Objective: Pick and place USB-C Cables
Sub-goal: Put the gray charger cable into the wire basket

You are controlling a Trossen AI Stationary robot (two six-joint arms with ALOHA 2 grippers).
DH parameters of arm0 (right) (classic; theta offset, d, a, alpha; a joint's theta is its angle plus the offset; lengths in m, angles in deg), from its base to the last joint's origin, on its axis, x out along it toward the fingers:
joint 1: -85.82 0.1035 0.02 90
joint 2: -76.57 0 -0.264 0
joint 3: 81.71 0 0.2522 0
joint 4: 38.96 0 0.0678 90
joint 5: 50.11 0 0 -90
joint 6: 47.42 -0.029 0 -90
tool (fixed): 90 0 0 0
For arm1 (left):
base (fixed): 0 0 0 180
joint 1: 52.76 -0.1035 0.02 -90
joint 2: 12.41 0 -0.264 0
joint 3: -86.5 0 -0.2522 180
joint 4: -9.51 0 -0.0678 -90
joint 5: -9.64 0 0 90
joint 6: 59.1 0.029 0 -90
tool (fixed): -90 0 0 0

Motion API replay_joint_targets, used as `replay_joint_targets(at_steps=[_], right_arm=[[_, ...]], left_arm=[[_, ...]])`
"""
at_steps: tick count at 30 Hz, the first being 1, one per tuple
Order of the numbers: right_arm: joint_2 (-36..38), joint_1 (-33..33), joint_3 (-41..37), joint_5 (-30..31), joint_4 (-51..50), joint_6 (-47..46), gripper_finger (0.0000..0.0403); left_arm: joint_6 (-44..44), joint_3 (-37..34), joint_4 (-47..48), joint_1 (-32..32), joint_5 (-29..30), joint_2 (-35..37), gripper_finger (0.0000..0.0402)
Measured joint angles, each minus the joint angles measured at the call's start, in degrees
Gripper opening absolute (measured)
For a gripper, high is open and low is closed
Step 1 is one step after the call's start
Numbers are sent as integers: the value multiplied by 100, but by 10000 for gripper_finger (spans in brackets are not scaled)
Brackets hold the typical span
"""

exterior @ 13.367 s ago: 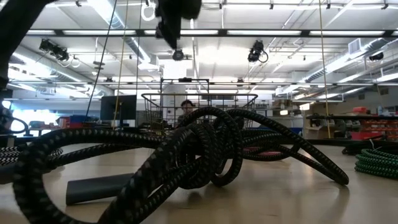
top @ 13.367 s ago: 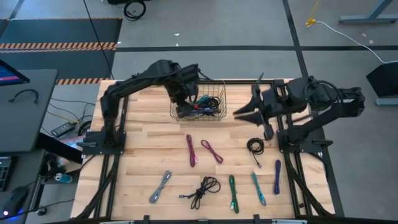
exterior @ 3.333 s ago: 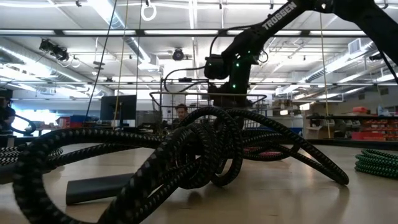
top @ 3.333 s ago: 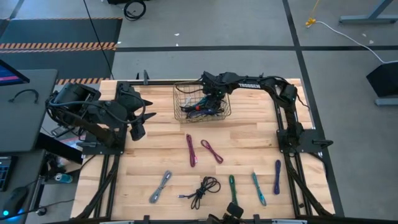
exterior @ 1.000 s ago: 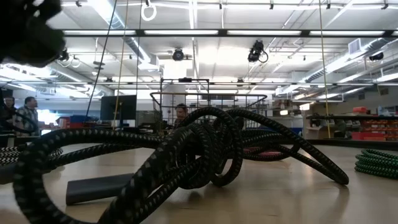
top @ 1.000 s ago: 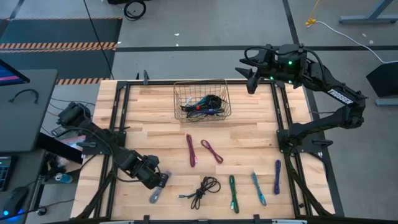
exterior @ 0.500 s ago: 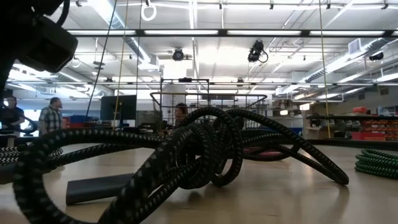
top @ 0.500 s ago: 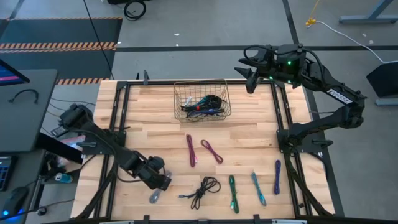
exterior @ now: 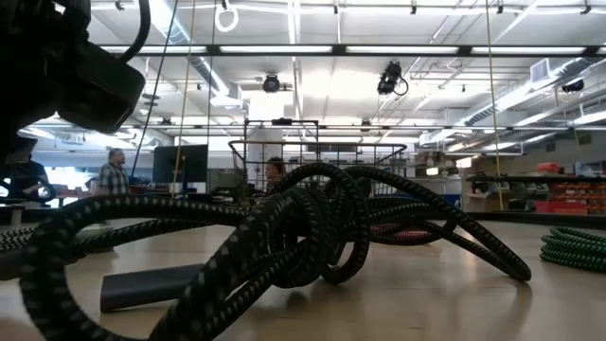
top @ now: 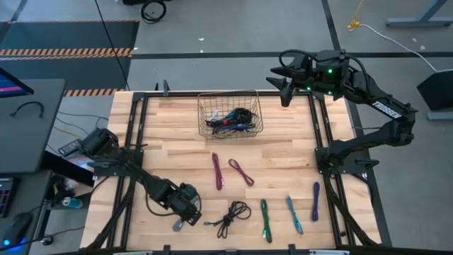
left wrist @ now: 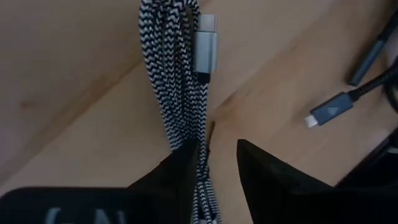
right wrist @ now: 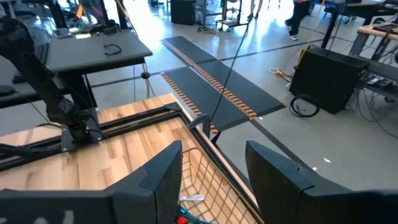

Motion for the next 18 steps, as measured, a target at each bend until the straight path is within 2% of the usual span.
replay_joint_targets(at_steps=[5,12,18], right_arm=[[0,0,0,-31,-6,-19,181],[0,0,0,-33,-16,11,181],[0,0,0,-37,-16,177,181]], left_arm=[[99,272,589,-24,0,-42,105],[503,1367,2241,-33,481,-47,87],[379,1636,2415,-102,621,-38,86]])
